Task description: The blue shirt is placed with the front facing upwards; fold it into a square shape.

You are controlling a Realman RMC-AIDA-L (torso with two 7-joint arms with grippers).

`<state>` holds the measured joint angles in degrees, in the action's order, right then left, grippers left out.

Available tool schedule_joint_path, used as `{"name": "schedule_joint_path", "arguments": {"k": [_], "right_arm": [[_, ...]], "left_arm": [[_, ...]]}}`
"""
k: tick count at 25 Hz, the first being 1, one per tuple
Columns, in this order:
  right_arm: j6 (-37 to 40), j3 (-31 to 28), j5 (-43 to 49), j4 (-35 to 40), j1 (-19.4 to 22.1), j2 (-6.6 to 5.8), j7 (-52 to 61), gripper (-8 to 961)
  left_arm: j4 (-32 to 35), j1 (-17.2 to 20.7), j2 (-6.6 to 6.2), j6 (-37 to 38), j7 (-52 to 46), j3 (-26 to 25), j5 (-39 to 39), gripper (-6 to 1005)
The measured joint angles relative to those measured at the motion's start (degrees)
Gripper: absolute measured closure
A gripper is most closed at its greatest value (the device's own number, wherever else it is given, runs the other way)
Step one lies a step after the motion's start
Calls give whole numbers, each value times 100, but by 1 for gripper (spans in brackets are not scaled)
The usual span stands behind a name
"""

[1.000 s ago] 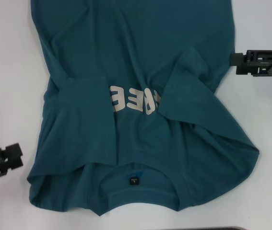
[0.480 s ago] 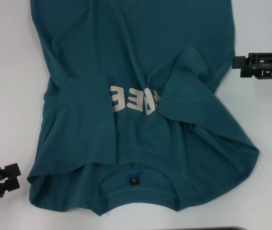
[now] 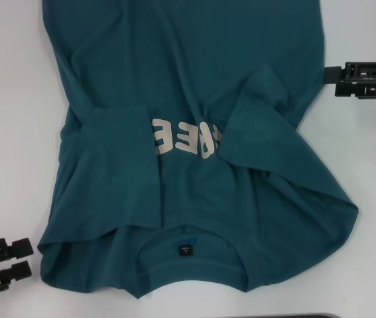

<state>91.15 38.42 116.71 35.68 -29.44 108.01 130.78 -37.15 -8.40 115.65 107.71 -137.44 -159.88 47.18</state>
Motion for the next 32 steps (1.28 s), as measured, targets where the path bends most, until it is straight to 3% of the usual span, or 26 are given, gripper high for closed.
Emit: {"name": "schedule_joint_path", "arguments": {"k": [8,13,21,32], "right_arm": [[-49,-1,0,6,-18,-41,1,150],[-71,-1,0,8,-18,-44,-6,150],[-72,-1,-19,9,-30,-43,3,150],[-63,-93,-34,9,-64,-17,1,150]], "left_arm": [[45,1,43,-256,-40,-13,-256,419],[190,-53,44,-108,512,-416,-215,414],[407,-81,-61,244,701,-481,197,404],[548,-201,-15,521,1438,-489,757,406]]}}
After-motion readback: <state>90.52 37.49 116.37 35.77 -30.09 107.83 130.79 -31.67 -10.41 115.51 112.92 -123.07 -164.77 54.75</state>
